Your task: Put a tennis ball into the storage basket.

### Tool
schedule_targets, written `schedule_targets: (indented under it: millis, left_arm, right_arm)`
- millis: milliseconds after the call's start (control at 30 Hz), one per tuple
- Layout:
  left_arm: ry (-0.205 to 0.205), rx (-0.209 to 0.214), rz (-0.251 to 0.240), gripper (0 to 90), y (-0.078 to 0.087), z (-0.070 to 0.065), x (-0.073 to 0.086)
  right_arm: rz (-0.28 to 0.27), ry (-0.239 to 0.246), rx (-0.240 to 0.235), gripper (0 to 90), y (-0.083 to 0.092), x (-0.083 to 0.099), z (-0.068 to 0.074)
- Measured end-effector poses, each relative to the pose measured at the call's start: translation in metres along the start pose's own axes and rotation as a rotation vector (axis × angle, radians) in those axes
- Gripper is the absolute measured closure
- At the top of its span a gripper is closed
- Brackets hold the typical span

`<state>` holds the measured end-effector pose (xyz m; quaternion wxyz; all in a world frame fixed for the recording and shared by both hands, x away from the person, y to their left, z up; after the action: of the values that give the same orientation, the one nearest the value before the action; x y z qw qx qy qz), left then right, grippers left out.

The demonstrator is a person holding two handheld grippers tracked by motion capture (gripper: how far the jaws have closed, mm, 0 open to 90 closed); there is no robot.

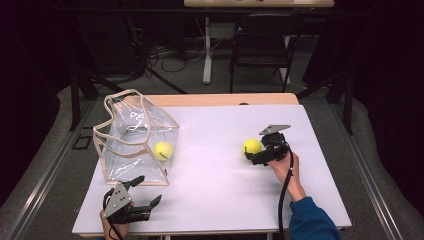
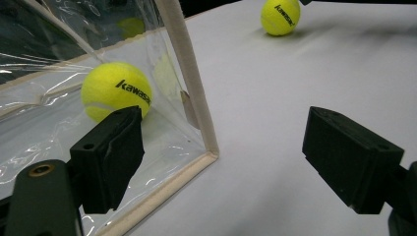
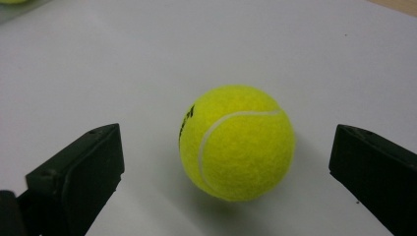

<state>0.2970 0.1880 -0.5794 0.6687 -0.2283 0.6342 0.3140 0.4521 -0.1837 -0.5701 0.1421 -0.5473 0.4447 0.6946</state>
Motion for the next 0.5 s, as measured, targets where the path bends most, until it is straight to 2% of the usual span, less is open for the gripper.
schedule_targets:
  millis: [233,300,500]
  left_arm:
    - [-0.003,0.001,0.003,16.0,0.0,0.001,0.001]
    - [-0.005,-0.001,-0.003,16.0,0.002,0.0,-0.001]
    - [-0.001,0.004,0.003,16.1,0.002,0.0,0.0]
  right_arm:
    - [0.001,-0.026,-0.019,0.0,-0.008,0.0,-0.002]
    - [0.024,-0.032,-0.019,0.0,-0.013,0.003,-0.003]
    - [0.042,-0.04,-0.028,0.0,-0.021,0.008,-0.002]
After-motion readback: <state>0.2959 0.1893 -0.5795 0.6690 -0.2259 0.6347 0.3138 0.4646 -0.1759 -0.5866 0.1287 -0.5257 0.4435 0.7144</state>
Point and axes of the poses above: each handheld gripper's, and its own axes: y roughly backward along the jaws, x roughly out of its underside, z roughly to its left, the point moved 8 cm from there along -y, roughly forward along the jaws, and after that the axes turned 15 degrees about -z, right-handed, at the moved point
